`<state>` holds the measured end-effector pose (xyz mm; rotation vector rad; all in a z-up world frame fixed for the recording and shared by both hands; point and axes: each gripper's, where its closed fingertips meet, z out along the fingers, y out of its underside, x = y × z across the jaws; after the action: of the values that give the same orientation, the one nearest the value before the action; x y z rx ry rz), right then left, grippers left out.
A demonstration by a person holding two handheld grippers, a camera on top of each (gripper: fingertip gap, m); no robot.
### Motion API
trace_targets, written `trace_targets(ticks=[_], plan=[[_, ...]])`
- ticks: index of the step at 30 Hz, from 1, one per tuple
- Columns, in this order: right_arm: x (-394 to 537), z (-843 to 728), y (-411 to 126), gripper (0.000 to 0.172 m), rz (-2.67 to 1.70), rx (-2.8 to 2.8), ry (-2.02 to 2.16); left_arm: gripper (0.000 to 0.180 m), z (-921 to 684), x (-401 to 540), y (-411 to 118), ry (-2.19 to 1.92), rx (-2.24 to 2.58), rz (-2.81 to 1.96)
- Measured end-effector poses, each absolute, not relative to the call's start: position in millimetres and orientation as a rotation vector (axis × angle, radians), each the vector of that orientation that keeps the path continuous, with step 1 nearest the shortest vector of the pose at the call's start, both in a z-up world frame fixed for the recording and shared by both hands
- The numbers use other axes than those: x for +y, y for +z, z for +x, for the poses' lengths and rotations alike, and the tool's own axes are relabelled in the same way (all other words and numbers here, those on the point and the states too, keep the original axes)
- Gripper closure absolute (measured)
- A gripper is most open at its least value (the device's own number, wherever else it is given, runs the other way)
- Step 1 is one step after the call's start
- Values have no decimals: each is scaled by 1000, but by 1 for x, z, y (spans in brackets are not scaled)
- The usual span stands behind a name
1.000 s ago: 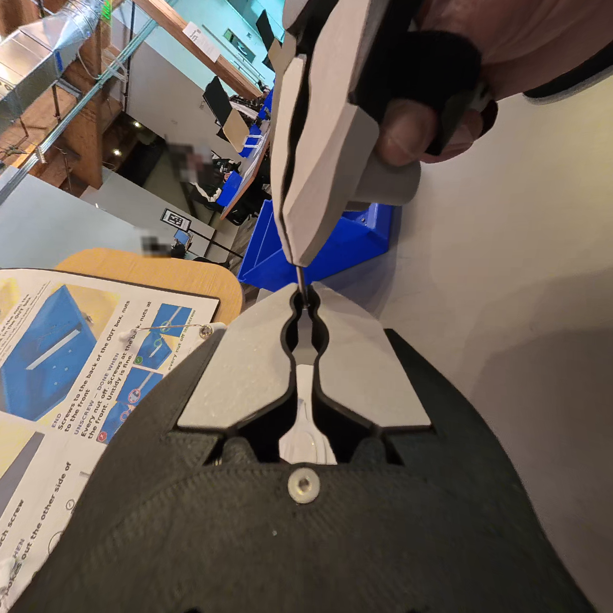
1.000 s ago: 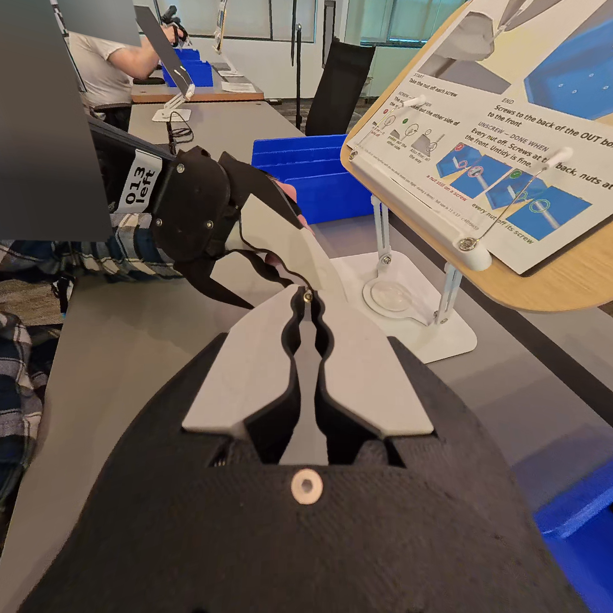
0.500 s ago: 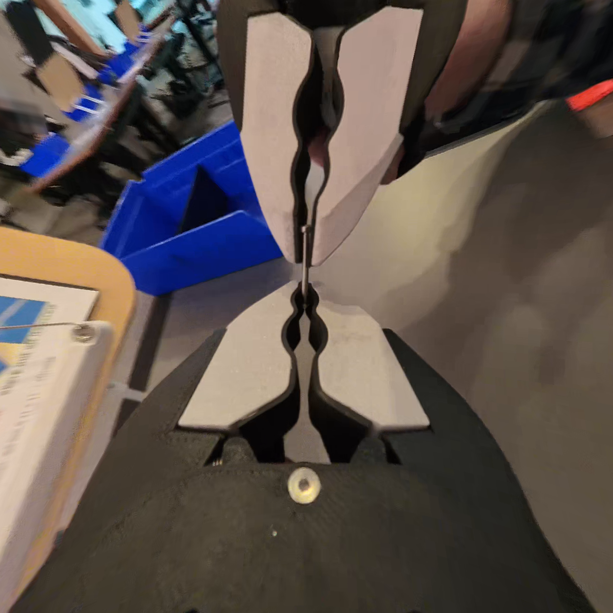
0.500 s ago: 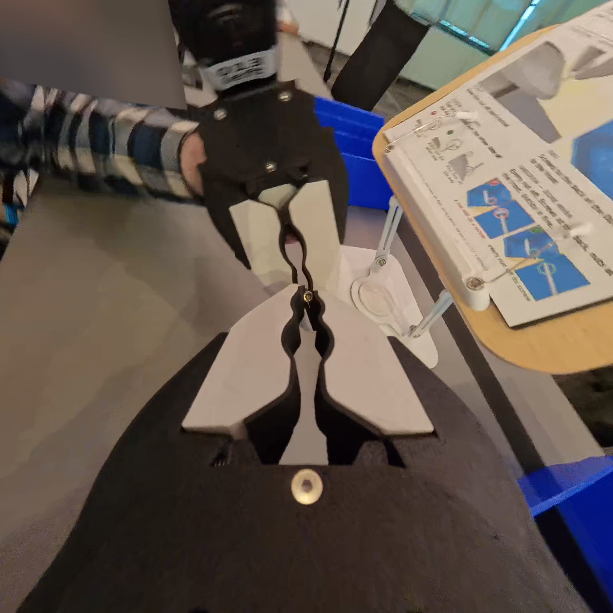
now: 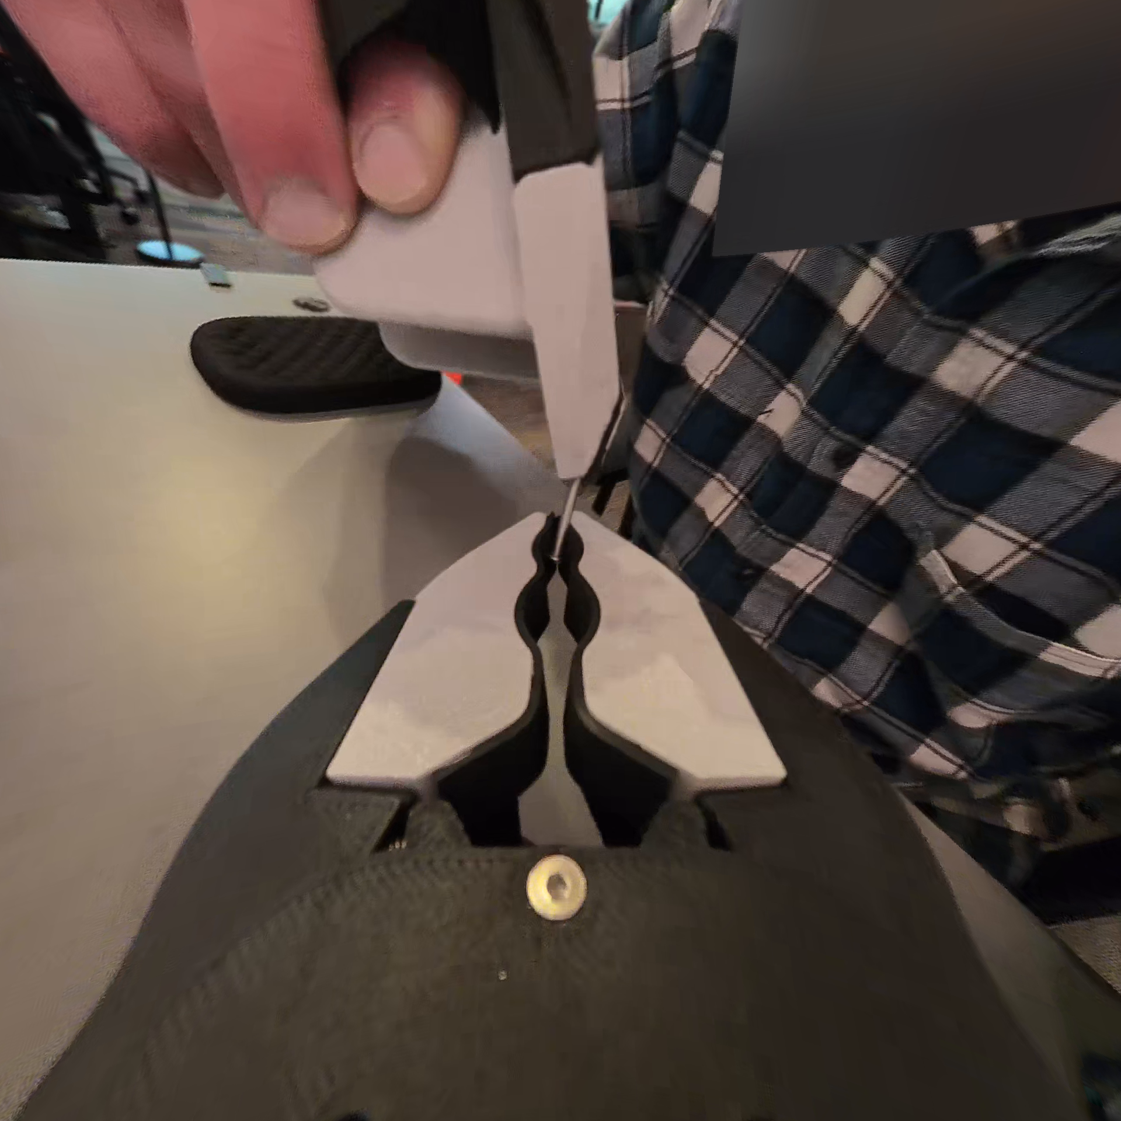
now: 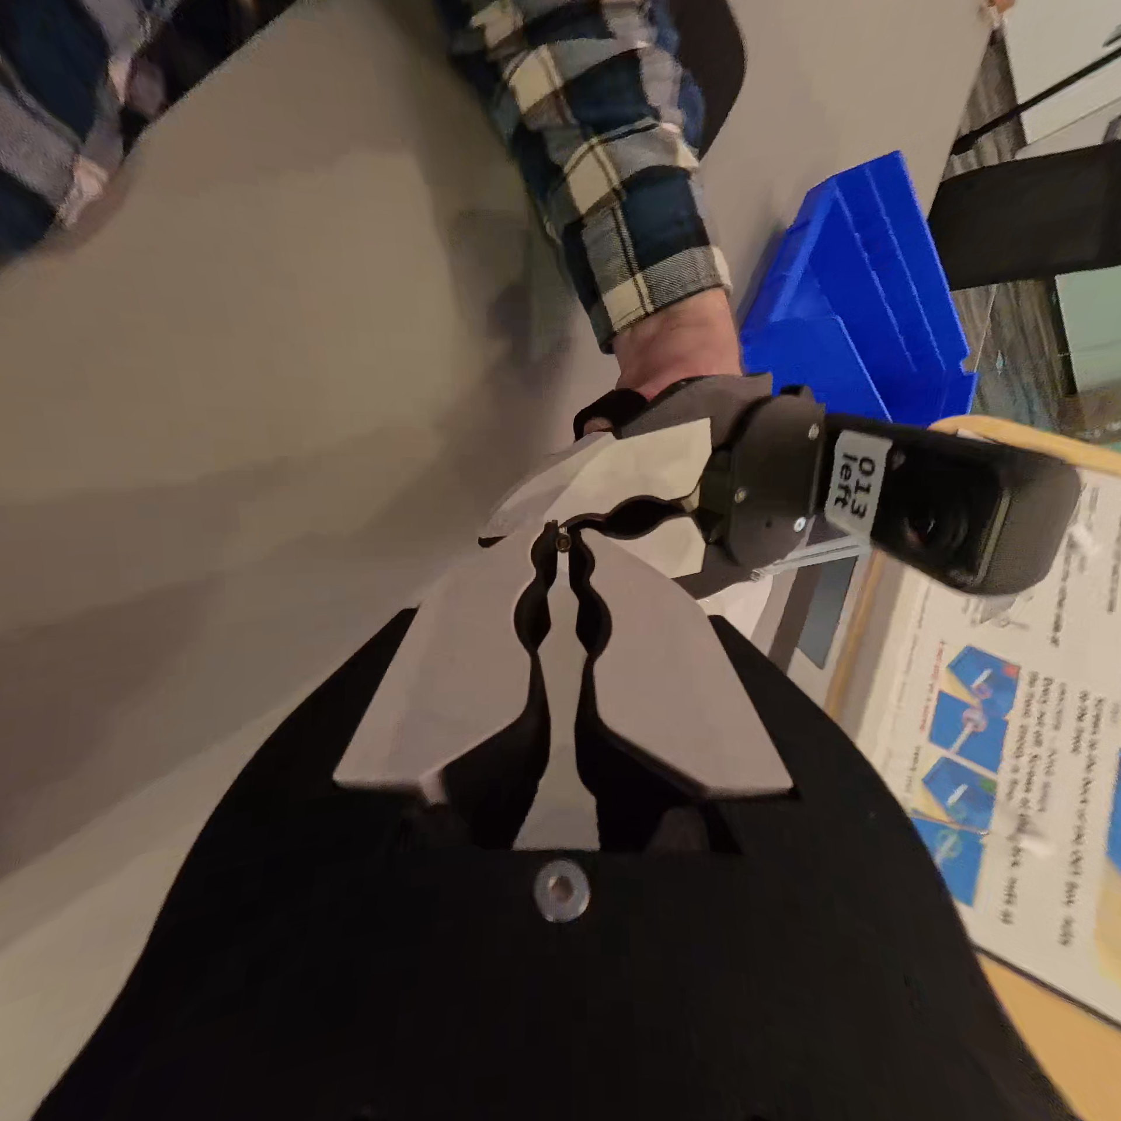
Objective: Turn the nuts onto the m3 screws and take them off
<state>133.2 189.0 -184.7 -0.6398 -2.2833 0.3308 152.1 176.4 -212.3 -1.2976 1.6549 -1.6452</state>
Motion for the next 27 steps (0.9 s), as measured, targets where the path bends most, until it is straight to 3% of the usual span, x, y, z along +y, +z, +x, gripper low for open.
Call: trace_targets(ticks=[1, 11, 27], plan=[[187, 133, -185, 167, -614, -2300, 304, 180, 151, 174, -210, -1704, 1646, -1269], [185, 128, -187, 167, -609, -2310, 284, 180, 147, 171, -212, -1773, 1651, -1239], [198, 126, -184, 167, -863, -2165, 457, 179, 154, 186, -215, -1475, 1659, -1316]])
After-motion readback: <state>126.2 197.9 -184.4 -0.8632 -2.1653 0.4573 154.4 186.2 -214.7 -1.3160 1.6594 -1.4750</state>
